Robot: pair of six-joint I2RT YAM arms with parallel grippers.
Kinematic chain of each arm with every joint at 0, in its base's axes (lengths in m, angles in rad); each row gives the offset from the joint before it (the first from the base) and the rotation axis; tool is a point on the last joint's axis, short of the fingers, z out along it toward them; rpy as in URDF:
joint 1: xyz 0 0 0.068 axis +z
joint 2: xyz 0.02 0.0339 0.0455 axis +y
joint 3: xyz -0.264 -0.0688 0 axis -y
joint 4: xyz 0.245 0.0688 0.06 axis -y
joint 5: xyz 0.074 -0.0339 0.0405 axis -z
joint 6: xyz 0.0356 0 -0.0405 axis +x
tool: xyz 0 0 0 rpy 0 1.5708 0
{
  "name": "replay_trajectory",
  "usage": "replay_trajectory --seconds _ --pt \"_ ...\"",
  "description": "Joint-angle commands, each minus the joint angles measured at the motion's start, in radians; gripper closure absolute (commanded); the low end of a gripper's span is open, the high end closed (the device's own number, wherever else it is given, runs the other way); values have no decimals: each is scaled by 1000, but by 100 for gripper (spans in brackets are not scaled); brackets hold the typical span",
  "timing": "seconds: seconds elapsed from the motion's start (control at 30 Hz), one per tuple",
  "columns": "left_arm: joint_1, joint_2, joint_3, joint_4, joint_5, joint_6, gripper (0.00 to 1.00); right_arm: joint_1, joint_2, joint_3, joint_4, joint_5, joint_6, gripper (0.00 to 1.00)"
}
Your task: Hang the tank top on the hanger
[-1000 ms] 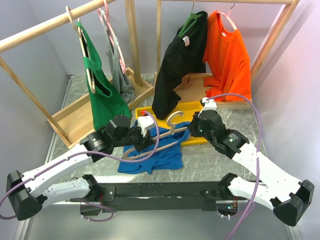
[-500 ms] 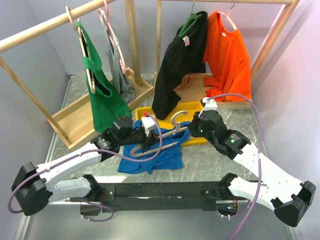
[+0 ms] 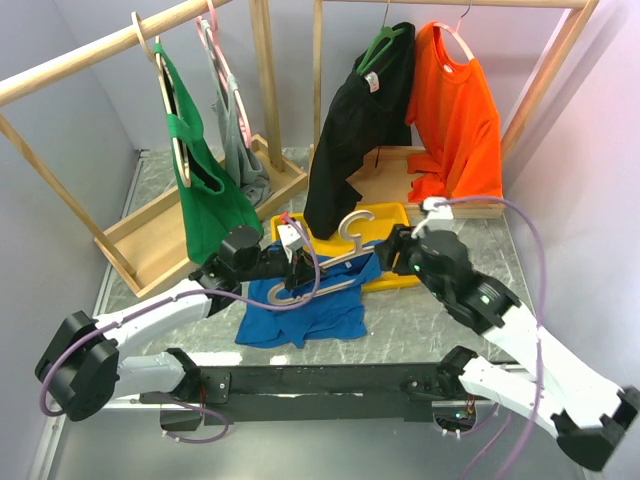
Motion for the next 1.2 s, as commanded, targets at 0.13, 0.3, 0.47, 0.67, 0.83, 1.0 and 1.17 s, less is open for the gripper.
replay_trajectory --seconds 0.13,0.3,0.47,0.67,0.83,1.0,1.17 --pt "32 80 105 32 136 -53 99 16 -106 -72 305 -150 -129 34" --pt "41 121 189 -57 153 -55 99 44 -26 -61 356 -86 -183 34" --pt "54 179 255 -135 212 -67 99 47 14 -75 402 -70 -194 34" --pt "54 201 292 -164 231 -72 99 93 76 -58 423 58 -205 35" --pt "54 189 300 -169 219 -84 99 117 99 -73 428 148 -193 39" --pt "54 182 292 -142 225 -110 99 124 93 -122 478 165 -174 42" --pt "54 179 297 -138 219 -128 99 130 130 -116 482 175 -171 47"
